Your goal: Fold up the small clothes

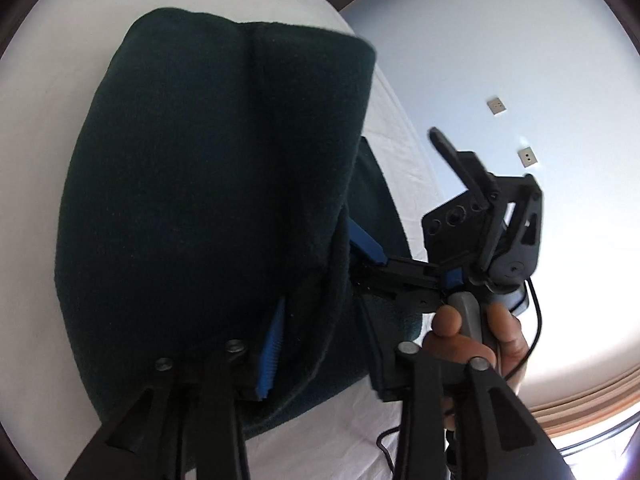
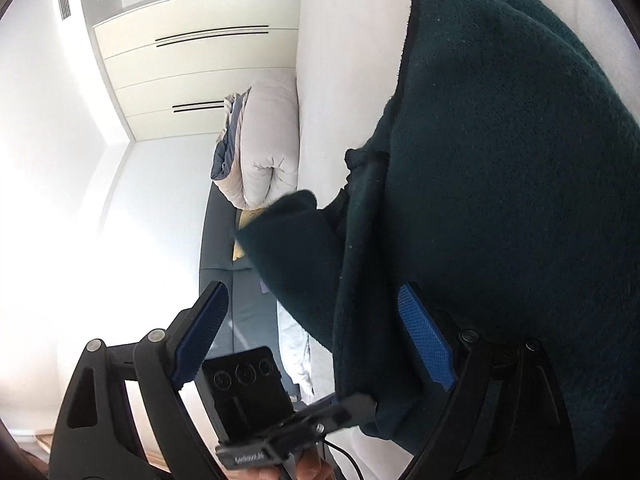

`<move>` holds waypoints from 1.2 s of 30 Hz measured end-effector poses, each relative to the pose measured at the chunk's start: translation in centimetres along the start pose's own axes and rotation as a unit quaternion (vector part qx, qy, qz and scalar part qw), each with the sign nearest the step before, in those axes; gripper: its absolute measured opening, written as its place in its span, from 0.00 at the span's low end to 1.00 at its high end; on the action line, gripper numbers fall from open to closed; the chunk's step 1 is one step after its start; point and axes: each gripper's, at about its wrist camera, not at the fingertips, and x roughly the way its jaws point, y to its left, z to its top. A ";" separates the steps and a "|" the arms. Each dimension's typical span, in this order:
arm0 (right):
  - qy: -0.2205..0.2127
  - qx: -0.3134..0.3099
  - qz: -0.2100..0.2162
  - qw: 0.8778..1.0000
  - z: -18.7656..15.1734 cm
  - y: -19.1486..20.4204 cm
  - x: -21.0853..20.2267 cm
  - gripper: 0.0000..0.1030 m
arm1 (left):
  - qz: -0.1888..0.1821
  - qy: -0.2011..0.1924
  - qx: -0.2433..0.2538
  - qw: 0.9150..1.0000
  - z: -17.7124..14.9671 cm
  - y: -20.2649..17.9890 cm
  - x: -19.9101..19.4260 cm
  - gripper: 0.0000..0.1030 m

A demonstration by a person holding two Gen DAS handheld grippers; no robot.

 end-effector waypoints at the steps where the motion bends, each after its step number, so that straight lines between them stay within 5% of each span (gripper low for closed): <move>1: 0.002 -0.008 -0.008 1.000 0.1 0.2 0.2 0.84 | -0.001 -0.008 0.006 1.000 0.0 -0.1 -0.9 0.58; 6: 0.012 -0.031 -0.073 0.997 0.1 1.4 1.9 0.85 | 0.009 -0.062 0.023 0.998 -0.5 1.1 -5.7 0.72; 11: 0.033 -0.060 -0.130 0.989 -0.4 3.1 3.9 0.86 | -0.013 -0.060 -0.029 0.998 -2.3 5.7 -6.9 0.72; 16: 0.058 -0.097 -0.185 0.976 -1.0 4.6 5.9 0.83 | -0.023 -0.066 -0.026 0.997 -3.7 6.3 -6.9 0.72; 20: 0.071 -0.125 -0.220 0.965 -1.9 5.8 7.5 0.64 | -0.016 -0.069 -0.020 0.997 -4.7 6.0 -7.0 0.72; 24: 0.075 -0.151 -0.280 0.945 -1.9 5.7 7.8 0.19 | -0.005 -0.073 -0.016 0.997 -4.3 5.1 -6.2 0.72; 36: 0.011 -0.204 -0.300 0.932 0.1 8.8 0.9 0.12 | 0.021 -0.059 0.019 0.998 -3.1 1.7 -5.0 0.72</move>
